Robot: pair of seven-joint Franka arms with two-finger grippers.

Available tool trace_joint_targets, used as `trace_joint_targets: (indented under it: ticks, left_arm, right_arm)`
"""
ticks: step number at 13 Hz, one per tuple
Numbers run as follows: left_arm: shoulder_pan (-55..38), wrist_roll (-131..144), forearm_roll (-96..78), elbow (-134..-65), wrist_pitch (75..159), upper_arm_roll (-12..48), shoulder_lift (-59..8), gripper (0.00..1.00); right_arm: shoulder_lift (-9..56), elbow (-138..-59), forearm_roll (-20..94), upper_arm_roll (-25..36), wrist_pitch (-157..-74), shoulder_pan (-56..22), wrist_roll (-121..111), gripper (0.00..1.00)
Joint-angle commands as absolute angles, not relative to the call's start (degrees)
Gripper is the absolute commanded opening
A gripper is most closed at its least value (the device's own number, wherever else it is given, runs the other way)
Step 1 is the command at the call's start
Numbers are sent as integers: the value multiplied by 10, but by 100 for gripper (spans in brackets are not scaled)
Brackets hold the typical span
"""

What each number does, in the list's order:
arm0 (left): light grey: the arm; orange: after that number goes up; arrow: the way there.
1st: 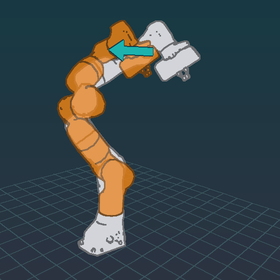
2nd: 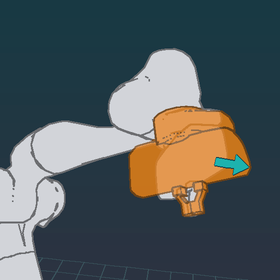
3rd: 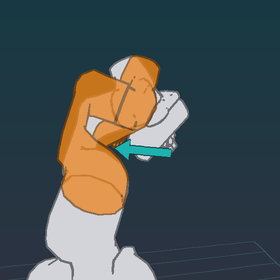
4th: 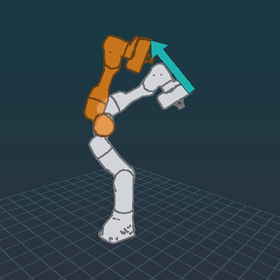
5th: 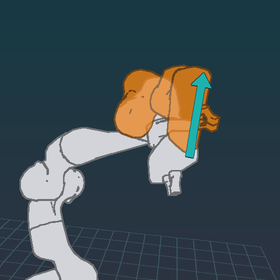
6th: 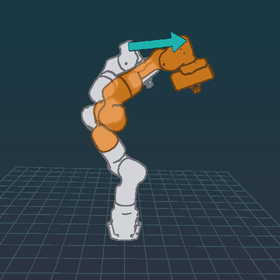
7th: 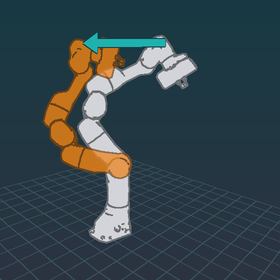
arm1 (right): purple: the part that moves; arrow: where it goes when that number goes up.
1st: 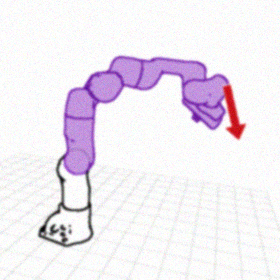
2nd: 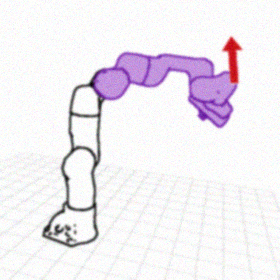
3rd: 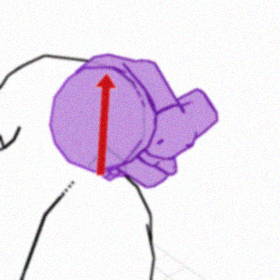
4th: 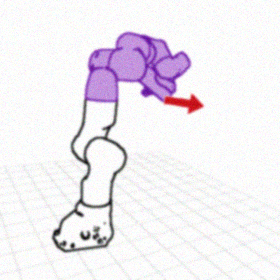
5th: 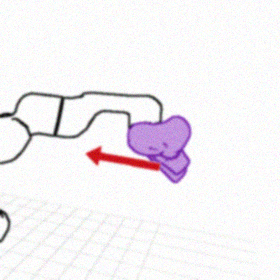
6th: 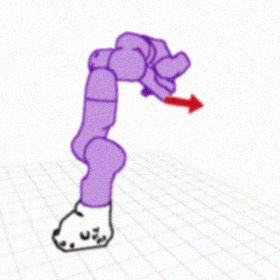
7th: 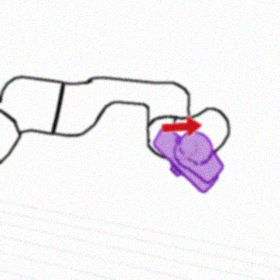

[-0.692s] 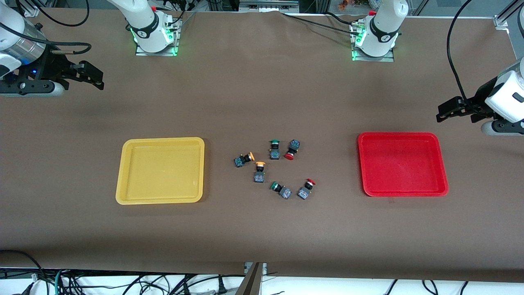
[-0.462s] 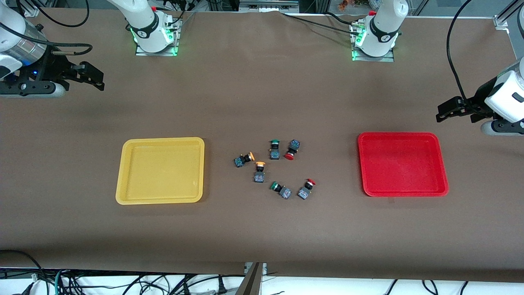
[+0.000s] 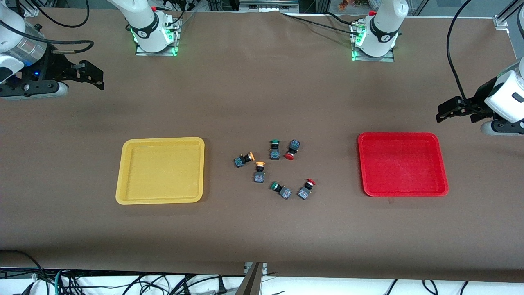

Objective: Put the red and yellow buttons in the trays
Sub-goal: 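Reach the right gripper to an orange-capped button and grasp it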

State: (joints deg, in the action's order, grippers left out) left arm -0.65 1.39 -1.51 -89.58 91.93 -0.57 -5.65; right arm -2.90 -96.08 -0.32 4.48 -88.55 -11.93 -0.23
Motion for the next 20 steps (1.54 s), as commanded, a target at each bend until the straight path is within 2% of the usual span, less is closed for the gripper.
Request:
trace_joint_targets:
  ticks: [1,4,7,12,15,20]
  left_arm:
    - [-7,17,-30,-877,909,-7,-64,100]
    - [-7,17,-30,-877,909,-8,-64,100]
    - [-5,17,-30,-877,909,-7,-64,100]
    - [-6,16,-30,-877,909,-7,-64,100]
    - [-6,17,-30,-877,909,-7,-69,100]
    - [-37,7,-29,-875,911,0,-101,100]
  right_arm:
    - [-24,-948,-5,35,-877,-107,-17,100]
    - [9,-966,16,33,-898,-109,-3,100]
    - [81,-967,55,28,-955,-134,157,100]
    - [228,-962,114,27,-1125,-216,403,99]
    - [305,-961,114,28,-1241,-292,574,99]
    - [395,-947,114,28,-1364,-352,730,99]
